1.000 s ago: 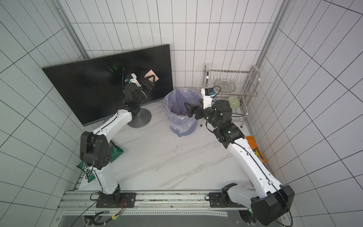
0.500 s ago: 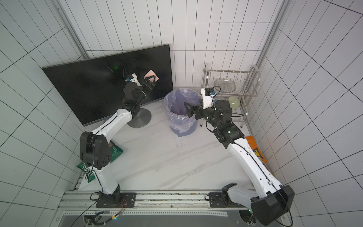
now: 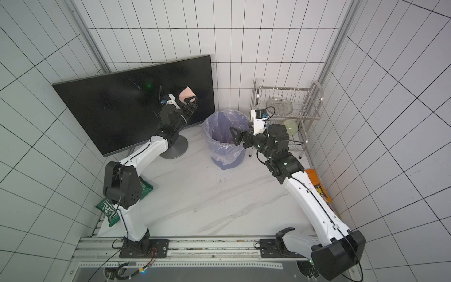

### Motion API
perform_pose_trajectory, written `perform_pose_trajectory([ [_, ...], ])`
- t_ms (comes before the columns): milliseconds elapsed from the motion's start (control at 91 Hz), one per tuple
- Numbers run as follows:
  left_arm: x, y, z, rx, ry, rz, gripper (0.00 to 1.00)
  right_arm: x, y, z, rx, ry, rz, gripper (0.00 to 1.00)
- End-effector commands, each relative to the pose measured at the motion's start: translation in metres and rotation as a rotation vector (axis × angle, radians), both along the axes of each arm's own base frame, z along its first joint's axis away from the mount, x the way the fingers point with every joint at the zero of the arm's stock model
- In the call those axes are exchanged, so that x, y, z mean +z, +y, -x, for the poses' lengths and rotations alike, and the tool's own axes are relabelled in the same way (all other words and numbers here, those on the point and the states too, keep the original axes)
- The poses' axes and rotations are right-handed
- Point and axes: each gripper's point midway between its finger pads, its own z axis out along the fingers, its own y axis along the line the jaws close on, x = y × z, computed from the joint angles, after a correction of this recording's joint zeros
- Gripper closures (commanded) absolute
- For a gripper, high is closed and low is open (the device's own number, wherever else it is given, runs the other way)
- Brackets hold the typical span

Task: Remove the sticky note from the monitor
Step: Tear off the sticky note from the monitor.

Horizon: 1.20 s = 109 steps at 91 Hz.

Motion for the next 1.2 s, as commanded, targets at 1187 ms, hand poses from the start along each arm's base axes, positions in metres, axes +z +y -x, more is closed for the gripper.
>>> perform_pose_trajectory([
  [1187, 0.046, 0.035, 0.005, 0.117, -0.132, 0.008, 0.07, 0.0, -0.004, -0.005, 0.006, -0.001, -0.034, 0.01],
])
